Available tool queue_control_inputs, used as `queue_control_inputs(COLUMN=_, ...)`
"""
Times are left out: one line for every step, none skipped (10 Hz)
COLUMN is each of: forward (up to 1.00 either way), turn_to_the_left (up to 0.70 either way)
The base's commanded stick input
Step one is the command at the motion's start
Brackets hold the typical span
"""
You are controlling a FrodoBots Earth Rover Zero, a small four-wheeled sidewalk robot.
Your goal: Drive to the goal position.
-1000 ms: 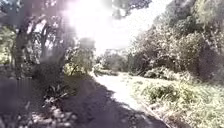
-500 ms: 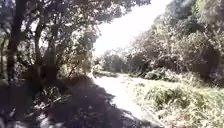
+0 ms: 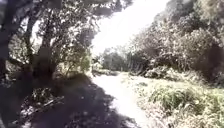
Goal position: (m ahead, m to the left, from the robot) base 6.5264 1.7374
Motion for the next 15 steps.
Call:
queue_control_inputs(forward=0.50, turn_to_the_left=0.00)
queue_control_inputs(forward=0.50, turn_to_the_left=0.00)
queue_control_inputs(forward=0.50, turn_to_the_left=0.00)
queue_control_inputs(forward=0.50, turn_to_the_left=0.00)
queue_control_inputs(forward=0.50, turn_to_the_left=0.00)
queue_control_inputs(forward=0.50, turn_to_the_left=0.00)
queue_control_inputs(forward=0.50, turn_to_the_left=0.00)
queue_control_inputs(forward=0.50, turn_to_the_left=0.00)
queue_control_inputs(forward=0.50, turn_to_the_left=0.00)
queue_control_inputs(forward=0.50, turn_to_the_left=0.00)
queue_control_inputs(forward=0.50, turn_to_the_left=0.00)
queue_control_inputs(forward=0.50, turn_to_the_left=0.00)
queue_control_inputs(forward=0.50, turn_to_the_left=0.00)
queue_control_inputs(forward=0.50, turn_to_the_left=0.00)
queue_control_inputs(forward=0.50, turn_to_the_left=0.00)
